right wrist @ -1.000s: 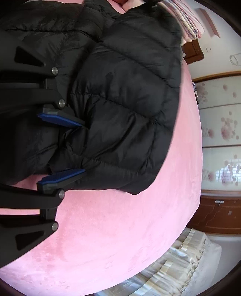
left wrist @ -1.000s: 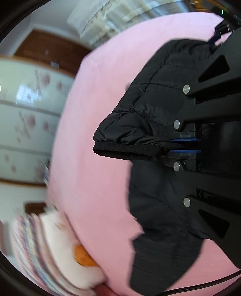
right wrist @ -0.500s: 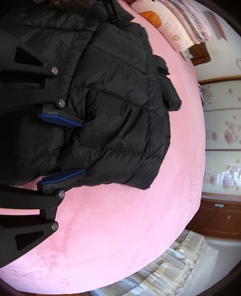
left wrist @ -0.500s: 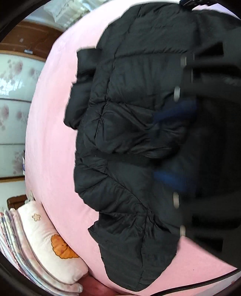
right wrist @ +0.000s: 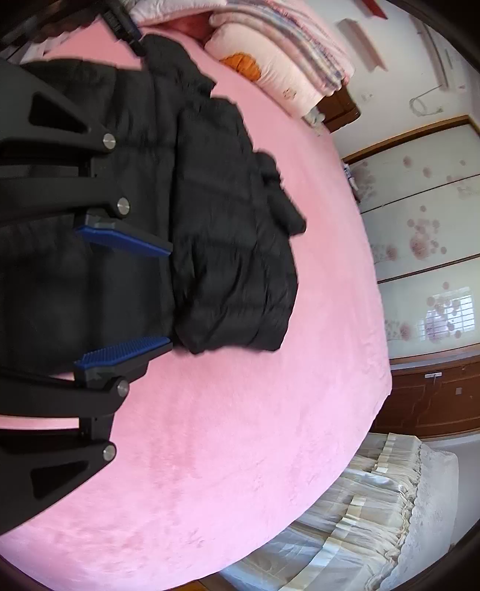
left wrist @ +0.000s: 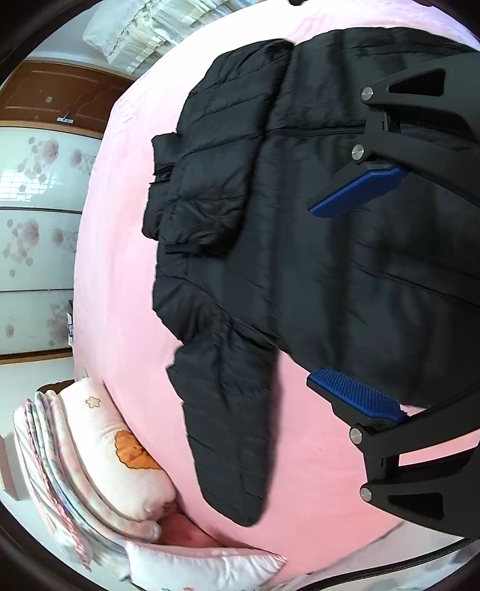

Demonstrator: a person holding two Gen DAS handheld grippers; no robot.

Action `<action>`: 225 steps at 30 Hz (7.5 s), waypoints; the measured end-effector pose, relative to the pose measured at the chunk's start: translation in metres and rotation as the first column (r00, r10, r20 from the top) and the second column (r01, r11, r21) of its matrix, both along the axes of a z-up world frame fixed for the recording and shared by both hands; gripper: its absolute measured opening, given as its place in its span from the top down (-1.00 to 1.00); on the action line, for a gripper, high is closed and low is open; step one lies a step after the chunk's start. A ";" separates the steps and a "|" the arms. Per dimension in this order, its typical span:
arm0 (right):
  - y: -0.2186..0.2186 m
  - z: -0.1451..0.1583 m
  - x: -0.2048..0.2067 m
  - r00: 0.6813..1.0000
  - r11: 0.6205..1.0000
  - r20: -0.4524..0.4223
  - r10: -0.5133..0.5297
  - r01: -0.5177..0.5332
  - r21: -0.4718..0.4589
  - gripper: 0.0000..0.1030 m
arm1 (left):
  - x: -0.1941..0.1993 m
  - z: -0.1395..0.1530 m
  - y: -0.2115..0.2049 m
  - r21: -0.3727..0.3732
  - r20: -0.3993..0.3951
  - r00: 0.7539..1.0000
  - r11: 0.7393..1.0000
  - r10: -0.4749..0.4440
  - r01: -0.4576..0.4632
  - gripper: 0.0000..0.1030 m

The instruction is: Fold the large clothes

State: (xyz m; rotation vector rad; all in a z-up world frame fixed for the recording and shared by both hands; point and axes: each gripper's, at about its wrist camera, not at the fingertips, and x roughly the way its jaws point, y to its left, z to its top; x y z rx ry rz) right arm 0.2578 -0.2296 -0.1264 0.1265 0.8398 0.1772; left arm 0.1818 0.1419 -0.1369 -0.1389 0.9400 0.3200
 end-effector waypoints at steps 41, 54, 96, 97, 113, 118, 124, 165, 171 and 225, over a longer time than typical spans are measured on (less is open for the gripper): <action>0.171 0.079 -0.217 0.955 0.956 0.050 0.293 -0.291 -0.042 0.11 | -0.217 0.075 0.065 -0.250 0.204 0.978 0.968 0.035 0.018 -0.91; 0.215 0.038 -0.145 0.897 0.931 0.256 0.361 -0.363 -0.040 0.12 | -0.129 0.009 0.100 -0.438 0.185 0.964 0.894 0.192 -0.094 -0.91; 0.487 0.066 0.017 0.815 0.828 -0.307 0.491 -0.546 -0.125 0.12 | 0.039 -0.122 0.451 -0.478 -0.261 0.791 0.638 0.553 -0.604 0.21; 0.487 0.066 0.018 0.816 0.831 -0.313 0.486 -0.542 -0.124 0.12 | 0.045 -0.118 0.448 -0.499 -0.252 0.818 0.655 0.518 -0.568 0.75; 0.405 0.068 0.038 0.877 0.937 -0.410 0.250 -0.326 -0.126 0.17 | 0.103 0.115 0.304 -0.527 0.107 0.988 0.849 0.115 -0.041 0.89; 0.338 0.082 0.039 0.913 0.979 -0.392 0.110 -0.167 -0.113 0.17 | 0.135 0.159 0.202 -0.494 0.184 0.978 0.851 -0.101 0.181 0.88; 0.255 0.094 0.030 0.941 0.995 -0.337 -0.030 -0.005 -0.102 0.17 | 0.175 0.159 0.072 -0.428 0.175 0.944 0.842 -0.280 0.329 0.85; 0.143 -0.025 0.146 0.902 0.945 -0.302 0.310 -0.257 0.203 0.92 | 0.133 -0.024 0.096 -0.248 -0.182 0.939 0.911 0.292 -0.331 -0.19; 0.110 0.038 0.146 0.978 0.979 -0.080 0.192 -0.184 0.092 0.92 | 0.168 -0.024 0.063 -0.265 -0.145 0.970 0.937 0.194 -0.227 -0.19; 0.091 -0.029 0.143 0.970 0.990 -0.243 0.013 -0.047 -0.133 0.69 | 0.177 -0.014 -0.026 -0.110 -0.161 0.985 0.993 -0.059 0.041 -0.58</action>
